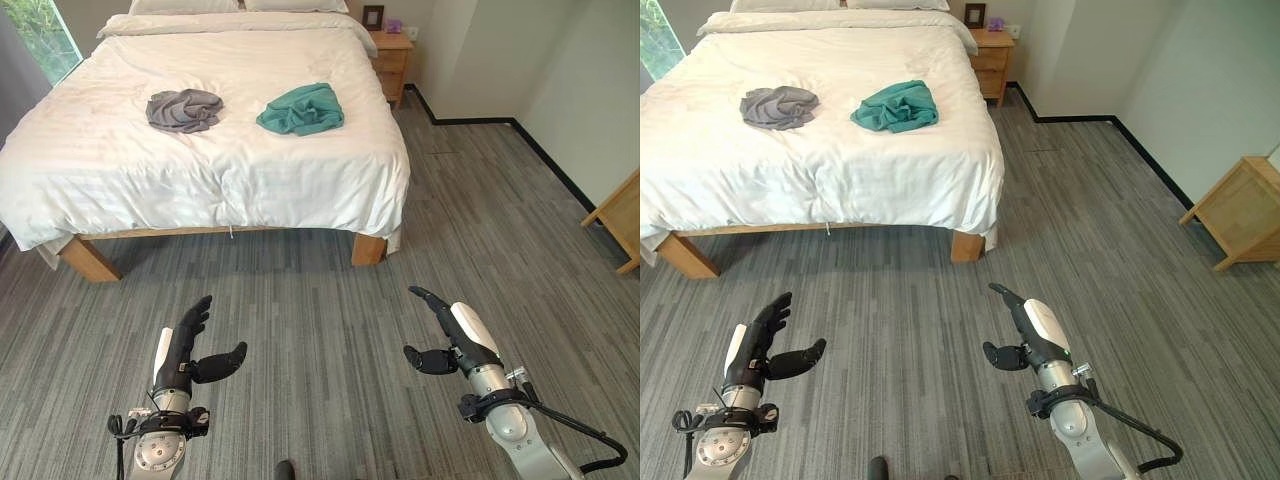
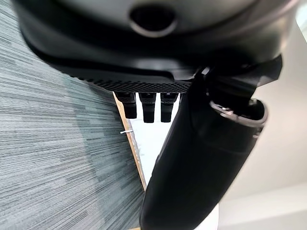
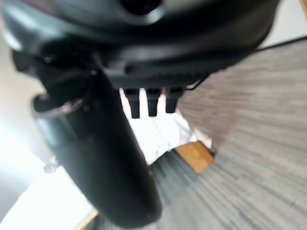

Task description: Pick up bed clothes into laundry basket.

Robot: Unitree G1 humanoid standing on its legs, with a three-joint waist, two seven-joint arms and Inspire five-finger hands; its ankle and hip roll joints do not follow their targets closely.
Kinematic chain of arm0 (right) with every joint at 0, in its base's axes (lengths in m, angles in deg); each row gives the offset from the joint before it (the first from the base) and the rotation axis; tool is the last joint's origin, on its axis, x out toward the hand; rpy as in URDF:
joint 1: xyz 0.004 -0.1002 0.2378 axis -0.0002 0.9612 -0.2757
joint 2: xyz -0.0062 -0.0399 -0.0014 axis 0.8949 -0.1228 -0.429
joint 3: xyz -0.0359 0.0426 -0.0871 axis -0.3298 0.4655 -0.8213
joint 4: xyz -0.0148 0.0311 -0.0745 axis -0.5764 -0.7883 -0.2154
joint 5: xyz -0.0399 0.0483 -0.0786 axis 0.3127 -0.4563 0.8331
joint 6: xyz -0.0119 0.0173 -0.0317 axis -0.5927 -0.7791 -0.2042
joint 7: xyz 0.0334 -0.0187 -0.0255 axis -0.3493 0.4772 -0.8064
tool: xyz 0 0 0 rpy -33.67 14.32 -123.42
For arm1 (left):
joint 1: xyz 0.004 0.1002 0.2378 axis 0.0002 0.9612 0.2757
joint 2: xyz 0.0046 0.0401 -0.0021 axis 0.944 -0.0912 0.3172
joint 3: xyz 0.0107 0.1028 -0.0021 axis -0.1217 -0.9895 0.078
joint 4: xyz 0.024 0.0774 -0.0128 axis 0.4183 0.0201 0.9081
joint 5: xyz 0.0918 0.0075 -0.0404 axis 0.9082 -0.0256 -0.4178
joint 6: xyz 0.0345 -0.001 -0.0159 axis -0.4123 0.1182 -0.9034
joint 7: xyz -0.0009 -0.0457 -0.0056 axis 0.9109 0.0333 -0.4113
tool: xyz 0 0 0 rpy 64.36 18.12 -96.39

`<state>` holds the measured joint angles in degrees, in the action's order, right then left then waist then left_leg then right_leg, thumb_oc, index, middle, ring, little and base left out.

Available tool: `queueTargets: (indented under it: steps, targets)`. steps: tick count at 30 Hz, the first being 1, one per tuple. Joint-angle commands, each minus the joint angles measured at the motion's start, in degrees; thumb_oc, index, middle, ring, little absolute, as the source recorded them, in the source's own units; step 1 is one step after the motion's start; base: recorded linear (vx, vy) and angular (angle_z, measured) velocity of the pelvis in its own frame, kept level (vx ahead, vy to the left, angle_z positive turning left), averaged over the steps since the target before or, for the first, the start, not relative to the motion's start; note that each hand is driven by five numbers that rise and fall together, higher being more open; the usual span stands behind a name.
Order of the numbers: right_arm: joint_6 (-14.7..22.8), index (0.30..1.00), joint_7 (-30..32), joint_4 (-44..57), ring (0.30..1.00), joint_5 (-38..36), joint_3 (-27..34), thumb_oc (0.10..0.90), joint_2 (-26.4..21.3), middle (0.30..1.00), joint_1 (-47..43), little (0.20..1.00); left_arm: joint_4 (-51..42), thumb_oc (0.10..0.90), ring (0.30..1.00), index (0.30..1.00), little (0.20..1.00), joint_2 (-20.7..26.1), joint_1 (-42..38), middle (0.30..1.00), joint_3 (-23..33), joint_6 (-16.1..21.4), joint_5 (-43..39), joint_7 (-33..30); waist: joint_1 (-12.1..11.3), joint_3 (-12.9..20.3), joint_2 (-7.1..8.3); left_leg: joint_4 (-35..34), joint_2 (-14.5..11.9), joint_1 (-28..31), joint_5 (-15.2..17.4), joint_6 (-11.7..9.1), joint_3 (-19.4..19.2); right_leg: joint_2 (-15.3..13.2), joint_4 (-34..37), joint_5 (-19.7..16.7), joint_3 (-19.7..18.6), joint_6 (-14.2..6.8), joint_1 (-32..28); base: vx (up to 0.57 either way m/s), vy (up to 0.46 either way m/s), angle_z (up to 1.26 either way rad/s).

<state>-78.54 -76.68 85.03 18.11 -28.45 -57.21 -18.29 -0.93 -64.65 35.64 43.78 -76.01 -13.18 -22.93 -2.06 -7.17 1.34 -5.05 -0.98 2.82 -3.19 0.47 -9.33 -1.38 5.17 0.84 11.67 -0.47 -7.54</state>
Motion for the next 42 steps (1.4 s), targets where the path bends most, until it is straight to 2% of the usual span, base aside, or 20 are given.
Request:
queueTargets:
  steps: [1,7,8,9,10,13,16,17,19,24,27,28,30,31,33,36,37,39,40,42]
  targets:
    - [3.93,0.9,1.84,6.0,0.9,-0.58,4.46,0.8,-2.3,0.9,-3.36,0.9,-1.92,0.8,0.9,0.9,0.9,0.14,-3.49,0.9,3.15,4.81,-3.6,-0.01,-0.67,2.66,-0.67,0.05,-8.49,-0.1,-2.7,-7.99,1.13,-3.79,-0.17,-2.31,1.35,-4.49,1.25,0.0,-0.027,0.08]
    - [3.59,0.9,2.42,7.1,0.9,1.04,5.8,0.8,-5.15,0.9,-3.64,0.9,-2.85,0.8,0.9,0.9,0.9,0.76,-2.49,0.9,3.49,4.03,-4.14,0.7,-1.52,-0.04,-0.46,3.23,-9.22,-1.41,-3.92,-7.27,1.79,-2.86,-0.17,-0.98,1.24,-3.08,0.57,-0.01,-0.092,0.04]
    - [3.61,0.9,2.61,7.48,0.9,1.07,6.29,0.8,-5.88,0.9,-3.43,0.9,-3.37,0.8,0.9,0.9,0.9,0.98,-2.69,0.9,3.33,4.06,-4.05,0.68,-1.99,-1.68,0.06,8.23,-8.86,-4.23,-4.43,-7.36,2.63,-3.2,-0.17,-1.11,1.23,-2.56,0.37,-0.13,-0.209,0.11]
    - [3.65,0.9,3.13,7.42,0.9,0.65,8.13,0.8,-6.95,0.9,-2.44,0.9,-3.93,0.8,0.9,0.9,0.9,0.96,-3.56,0.9,2.75,4.3,-4.47,0.65,-1.86,-3.94,1.39,21.57,-8.76,-12.01,-5.46,-7.76,2.59,-4.0,-0.17,-0.67,2.26,-1.54,-0.09,-0.1,-0.16,0.26]
    - [3.67,0.9,3.12,7.44,0.9,0.63,8.26,0.8,-6.92,0.9,-2.4,0.9,-3.94,0.8,0.9,0.9,0.9,1.01,-3.64,0.9,2.68,4.28,-4.47,0.64,-1.73,-3.82,1.24,22.73,-8.91,-12.89,-5.03,-7.79,3.0,-3.83,-0.17,-0.62,2.49,-1.5,0.08,-0.06,-0.181,0.51]
    - [2.17,0.9,3.57,6.26,0.9,1.03,10.93,0.8,-7.82,0.9,-2.23,0.9,-4.59,0.8,0.9,0.9,0.9,0.98,-3.84,0.9,2.15,4.39,-4.83,1.54,-2.42,-4.84,2.74,42.02,-8.37,-23.57,-2.94,-6.77,-1.75,-4.1,-0.17,1.19,3.9,0.07,-1.37,0.13,-0.151,0.42]
    - [0.8,0.9,4.45,4.35,0.9,2.08,12.43,0.8,-7.14,0.9,-2.3,0.9,-3.93,0.8,0.9,0.9,0.9,0.78,-2.0,0.9,3.12,3.69,-4.5,1.93,-3.89,-3.68,2.59,31.88,-7.46,-25.81,0.23,-6.57,-8.64,-3.03,-0.17,4.21,2.5,-0.49,-3.84,0.56,0.145,0.33]
    - [0.23,0.9,5.49,2.56,0.9,3.51,12.49,0.8,-7.48,0.9,-2.88,0.9,-3.86,0.8,0.9,0.9,0.9,0.63,-1.2,0.9,3.6,3.07,-3.86,1.25,-4.48,-2.14,2.32,10.32,-6.47,-22.21,-5.3,-6.65,-10.11,-3.03,-0.17,5.63,1.98,-2.5,-5.82,0.55,0.315,-0.13]
    - [0.18,0.9,5.87,2.26,0.9,3.1,12.77,0.8,-7.5,0.9,-3.03,0.9,-3.83,0.8,0.9,0.9,0.9,0.71,-1.19,0.9,3.49,2.86,-3.38,0.7,-4.46,-1.75,2.4,5.79,-6.76,-21.6,-6.79,-6.46,-10.08,-3.21,-0.17,6.19,2.22,-2.94,-6.91,0.44,0.223,-0.47]
    - [0.19,0.9,5.03,2.92,0.9,2.51,12.85,0.8,-5.72,0.9,-1.97,0.9,-3.76,0.8,0.9,0.9,0.9,1.42,-0.94,0.9,3.04,1.96,-1.83,0.19,-3.47,1.42,3.62,0.82,-9.23,-19.46,-9.86,-5.74,-10.89,-4.81,-0.62,6.67,1.38,-5.55,-12.45,0.62,0.247,-0.17]
    - [0.12,0.9,4.98,2.43,0.9,3.19,11.5,0.8,-4.24,0.9,-1.96,0.9,-3.31,0.8,0.9,0.9,0.9,3.01,-2.17,0.9,1.64,0.92,-1.07,0.61,-2.57,2.84,5.77,0.57,-5.76,-15.43,-7.85,-3.11,-11.47,-8.69,-13.3,-1.97,-0.07,-8.9,-9.43,0.43,0.272,-0.3]
    - [-0.18,0.9,5.35,2.84,0.9,3.82,10.62,0.8,-3.23,0.9,-3.25,0.9,-3.57,0.8,0.9,0.9,0.9,4.28,-3.41,0.9,0.89,0.86,-0.74,0.34,-1.28,1.58,5.85,0.18,-3.57,-11.12,-4.77,-0.69,-11.96,-11.71,-27.02,-12.6,-2.89,-10.49,-2.97,0.39,0.35,-0.18]
    - [0.11,0.9,5.83,3.04,0.9,4.22,9.93,0.8,-2.99,0.9,-4.9,0.9,-4.57,0.8,0.9,0.9,0.9,6.33,-4.01,0.9,0.71,1.12,0.25,0.16,0.01,0.61,4.8,0.05,-3.44,-7.9,-2.29,0.34,-11.88,-12.26,-33.25,-16.21,-3.68,-10.47,2.34,0.38,0.285,-0.13]
    - [0.1,0.9,5.85,3.0,0.9,4.26,9.87,0.8,-2.97,0.9,-5.03,0.9,-4.56,0.8,0.9,0.9,0.9,6.34,-4.07,0.9,0.79,1.11,0.24,0.16,-0.04,0.57,4.84,0.05,-3.42,-7.94,-2.18,0.41,-11.97,-12.31,-33.66,-16.05,-3.87,-10.5,2.65,0.43,0.241,0.04]
    - [0.26,0.9,5.7,4.52,0.9,5.12,10.08,0.8,-3.36,0.9,-5.27,0.9,-4.92,0.8,0.9,0.9,0.9,6.68,-5.01,0.9,0.52,1.19,0.26,0.03,2.11,-0.74,3.29,0.05,-4.15,-5.43,-1.48,0.64,-11.65,-7.46,-36.41,-10.59,-5.51,-8.02,10.34,0.31,0.135,0.39]
    - [0.42,0.9,5.9,5.17,0.9,5.71,11.04,0.8,-3.45,0.9,-4.04,0.9,-4.08,0.8,0.9,0.9,0.9,6.48,-6.21,0.9,-0.34,1.3,0.97,0.17,4.95,-1.54,2.67,0.05,-3.59,-2.88,0.16,0.07,-9.94,-1.67,-30.2,-3.67,-6.44,-7.62,14.46,0.44,0.045,0.36]
    - [0.4,0.9,6.26,5.26,0.9,6.57,11.95,0.8,-3.69,0.9,-2.96,0.9,-3.01,0.8,0.9,0.9,0.9,5.73,-7.05,0.9,-1.25,1.41,1.26,0.26,6.89,-1.19,3.49,0.05,-2.2,-1.03,2.01,-0.3,-8.37,2.41,-20.55,-2.51,-9.4,-7.24,16.06,0.48,-0.024,0.57]
    - [0.2,0.9,6.34,5.43,0.9,6.91,12.38,0.8,-3.54,0.9,-2.5,0.9,-2.75,0.8,0.9,0.9,0.9,5.53,-7.3,0.9,-1.31,1.48,1.45,0.62,7.28,-1.03,3.68,0.05,-1.64,-0.44,2.51,-0.53,-7.79,2.45,-14.98,-3.25,-9.8,-6.87,16.45,0.46,-0.047,0.94]
    - [-0.12,0.9,6.62,5.83,0.9,7.98,12.98,0.8,-3.41,0.9,-2.01,0.9,-2.62,0.8,0.9,0.9,0.9,5.6,-7.64,0.9,-0.64,1.55,2.04,0.87,7.67,-0.63,3.57,0.05,-0.83,1.4,4.44,-0.78,-6.93,1.09,-6.5,-6.61,-7.65,-6.78,17.71,0.45,-0.047,0.96]
    - [-0.82,0.9,6.75,5.9,0.9,9.27,12.94,0.8,-3.13,0.9,-2.25,0.9,-2.5,0.8,0.9,0.9,0.9,5.47,-7.68,0.9,0.52,1.44,2.54,0.63,7.88,-0.23,3.33,0.05,-0.83,4.1,6.57,-1.41,-5.89,-0.61,-2.12,-9.72,-4.94,-7.87,19.43,0.49,-0.096,0.57]
